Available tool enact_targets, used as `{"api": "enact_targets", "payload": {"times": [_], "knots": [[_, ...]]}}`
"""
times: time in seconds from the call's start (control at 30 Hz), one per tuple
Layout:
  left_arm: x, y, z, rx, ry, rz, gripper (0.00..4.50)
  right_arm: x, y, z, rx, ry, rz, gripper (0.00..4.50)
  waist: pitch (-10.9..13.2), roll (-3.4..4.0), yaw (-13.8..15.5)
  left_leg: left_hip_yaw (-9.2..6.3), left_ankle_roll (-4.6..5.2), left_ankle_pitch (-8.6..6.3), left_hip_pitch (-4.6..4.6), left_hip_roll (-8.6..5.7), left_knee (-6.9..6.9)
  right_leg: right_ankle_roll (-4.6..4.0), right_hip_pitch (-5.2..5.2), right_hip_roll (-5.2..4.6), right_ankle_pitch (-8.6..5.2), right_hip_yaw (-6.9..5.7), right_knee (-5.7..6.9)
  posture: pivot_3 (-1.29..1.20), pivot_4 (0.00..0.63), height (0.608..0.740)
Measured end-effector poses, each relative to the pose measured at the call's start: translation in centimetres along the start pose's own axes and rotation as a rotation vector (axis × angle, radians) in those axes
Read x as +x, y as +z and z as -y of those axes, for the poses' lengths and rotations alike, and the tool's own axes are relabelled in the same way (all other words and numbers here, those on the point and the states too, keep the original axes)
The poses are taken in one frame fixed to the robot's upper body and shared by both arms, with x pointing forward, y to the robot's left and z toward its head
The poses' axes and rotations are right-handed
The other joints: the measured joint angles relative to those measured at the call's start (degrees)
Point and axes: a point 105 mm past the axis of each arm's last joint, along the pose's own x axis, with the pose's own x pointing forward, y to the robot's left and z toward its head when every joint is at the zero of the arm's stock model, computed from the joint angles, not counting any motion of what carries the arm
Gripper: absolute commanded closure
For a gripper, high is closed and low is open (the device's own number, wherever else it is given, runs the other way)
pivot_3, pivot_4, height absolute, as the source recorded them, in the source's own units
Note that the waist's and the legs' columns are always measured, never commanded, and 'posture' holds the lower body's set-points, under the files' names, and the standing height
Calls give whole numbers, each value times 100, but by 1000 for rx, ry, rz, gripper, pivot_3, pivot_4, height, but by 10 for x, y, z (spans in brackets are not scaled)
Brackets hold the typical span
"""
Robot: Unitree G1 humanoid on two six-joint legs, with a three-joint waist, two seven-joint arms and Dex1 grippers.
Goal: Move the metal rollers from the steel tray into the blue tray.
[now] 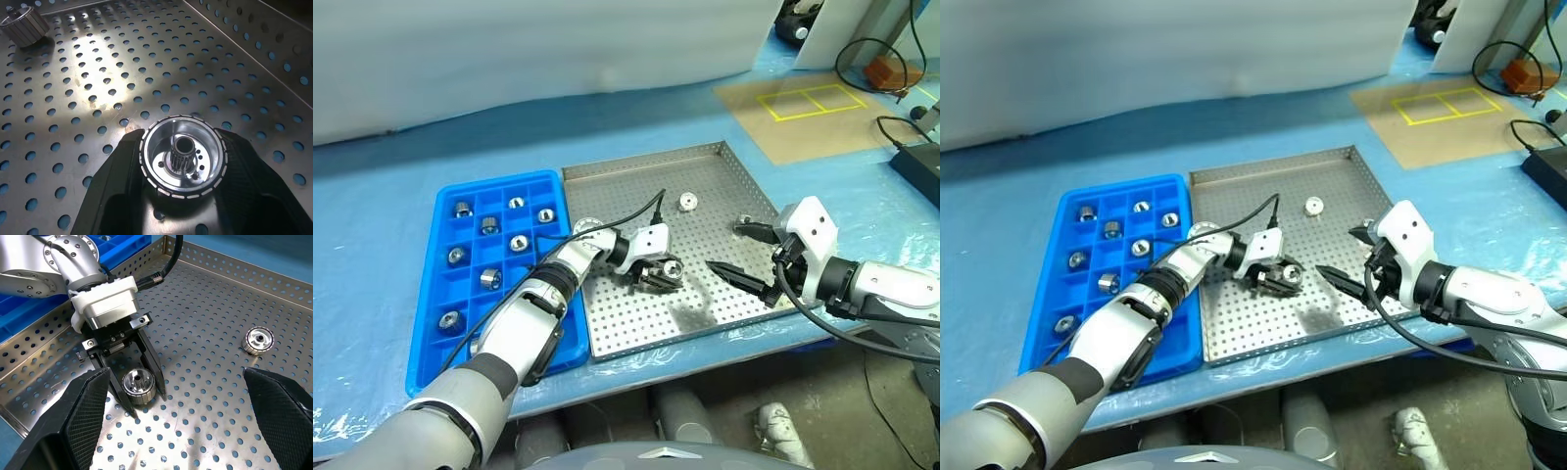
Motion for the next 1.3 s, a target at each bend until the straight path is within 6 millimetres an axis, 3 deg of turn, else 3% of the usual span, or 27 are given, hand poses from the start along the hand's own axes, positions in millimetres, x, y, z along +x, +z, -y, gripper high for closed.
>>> {"api": "enact_targets", "payload": {"times": [0.4,0.6,0.83,1.0,1.1,1.2,1.3], "knots": [[3,2,8,49,-30,1,2433,-3,-8,-12,48,51,-32,0,10,13,16,1,-17,-10,21,-1,-3,1,15,-1,-1,1,0,-597,150,740],[6,12,14,18,-34,81,710,-6,-8,-16,70,55,-40,0,11,16,52,1,-18,-10,23,-4,-3,1,21,-4,-1,2,-2,-597,150,740],[3,25,16,68,48,140,710,-6,-6,-24,84,72,-38,0,23,17,69,1,-18,-10,19,-3,-5,2,17,-3,-2,2,-4,-607,150,740],[-43,43,20,43,129,209,710,-8,-6,-26,87,88,-52,0,34,18,43,1,-22,-8,26,10,-20,2,6,9,-1,2,-1,-574,150,740],[-78,34,48,-44,135,189,710,-6,-7,-28,88,106,-57,0,38,22,26,0,-32,-3,32,17,-40,3,1,14,-3,-1,-1,-520,150,740],[-95,27,69,-129,117,173,710,0,-11,-29,105,139,-66,0,57,24,113,-1,-50,8,28,9,-42,4,2,12,-3,-7,0,-472,150,740],[-108,45,65,-160,167,247,710,13,-11,-28,102,183,-58,0,64,19,279,0,-53,10,33,-2,-32,2,10,8,-2,-6,5,-426,150,740]]}}
